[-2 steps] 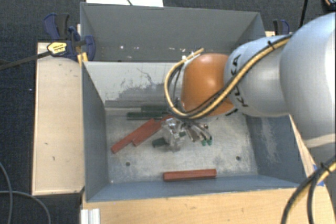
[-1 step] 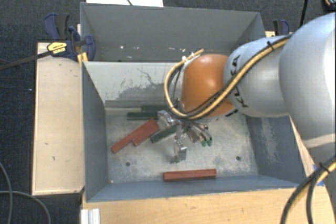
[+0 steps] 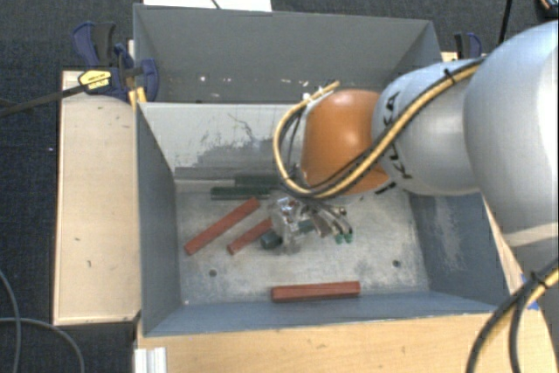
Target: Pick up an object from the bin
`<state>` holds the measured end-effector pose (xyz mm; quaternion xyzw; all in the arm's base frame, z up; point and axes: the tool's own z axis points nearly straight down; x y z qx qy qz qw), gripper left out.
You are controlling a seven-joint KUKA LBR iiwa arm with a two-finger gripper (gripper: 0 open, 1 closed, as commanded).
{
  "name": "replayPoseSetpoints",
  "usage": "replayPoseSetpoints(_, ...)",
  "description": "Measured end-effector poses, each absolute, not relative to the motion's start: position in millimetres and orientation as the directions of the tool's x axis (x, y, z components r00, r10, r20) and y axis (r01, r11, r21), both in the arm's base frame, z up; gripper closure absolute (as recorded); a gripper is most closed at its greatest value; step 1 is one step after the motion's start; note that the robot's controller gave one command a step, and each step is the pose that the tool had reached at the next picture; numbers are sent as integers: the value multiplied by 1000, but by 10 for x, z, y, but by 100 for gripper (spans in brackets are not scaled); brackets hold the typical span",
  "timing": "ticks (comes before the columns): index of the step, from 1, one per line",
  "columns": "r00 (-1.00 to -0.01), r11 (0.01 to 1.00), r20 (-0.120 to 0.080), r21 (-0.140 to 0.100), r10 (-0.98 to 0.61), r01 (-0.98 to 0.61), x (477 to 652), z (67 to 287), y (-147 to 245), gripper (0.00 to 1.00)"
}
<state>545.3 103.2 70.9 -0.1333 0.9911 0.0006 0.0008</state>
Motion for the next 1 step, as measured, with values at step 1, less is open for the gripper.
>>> replayPoseSetpoints(1,-936,936,-10,0,-353,-353,5305,1992,1411,100)
